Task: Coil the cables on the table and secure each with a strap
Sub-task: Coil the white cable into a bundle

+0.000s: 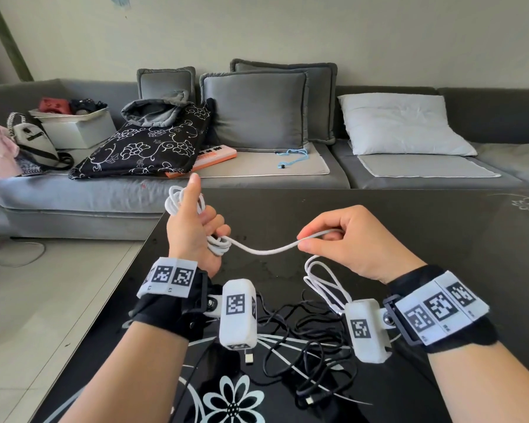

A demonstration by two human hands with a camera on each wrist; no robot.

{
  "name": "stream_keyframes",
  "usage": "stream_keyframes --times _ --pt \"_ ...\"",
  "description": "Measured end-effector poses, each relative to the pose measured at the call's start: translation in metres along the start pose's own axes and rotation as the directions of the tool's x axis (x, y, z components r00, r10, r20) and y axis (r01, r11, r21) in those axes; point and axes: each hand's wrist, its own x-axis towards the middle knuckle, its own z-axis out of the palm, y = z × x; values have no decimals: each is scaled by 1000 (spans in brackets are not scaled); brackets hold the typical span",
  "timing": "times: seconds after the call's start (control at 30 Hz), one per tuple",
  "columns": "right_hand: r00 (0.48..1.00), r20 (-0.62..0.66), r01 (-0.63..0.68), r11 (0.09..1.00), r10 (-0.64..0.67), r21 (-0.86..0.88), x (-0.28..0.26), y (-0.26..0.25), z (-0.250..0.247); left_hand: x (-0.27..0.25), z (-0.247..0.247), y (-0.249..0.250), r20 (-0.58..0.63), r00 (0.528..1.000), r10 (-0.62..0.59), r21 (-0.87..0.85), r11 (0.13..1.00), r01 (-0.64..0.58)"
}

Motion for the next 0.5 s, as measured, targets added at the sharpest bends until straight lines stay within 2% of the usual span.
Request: stream_keyframes --times 0.13,0.27,0.4,0.5 --pt "999 40 30 999 -31 29 0 -5 3 -2 1 -12 100 995 17 266 963 -43" --pt "995 41 94 995 -96 36 0 -11 5 -10 5 -29 274 959 -74 502 862 -77" --pt "990 -34 135 990 -134 31 1 -14 6 -20 8 -42 409 876 -256 596 802 -44" --pt "984 -115 140 989 -133 53 2 -10 7 -27 11 -48 484 763 -429 564 820 103"
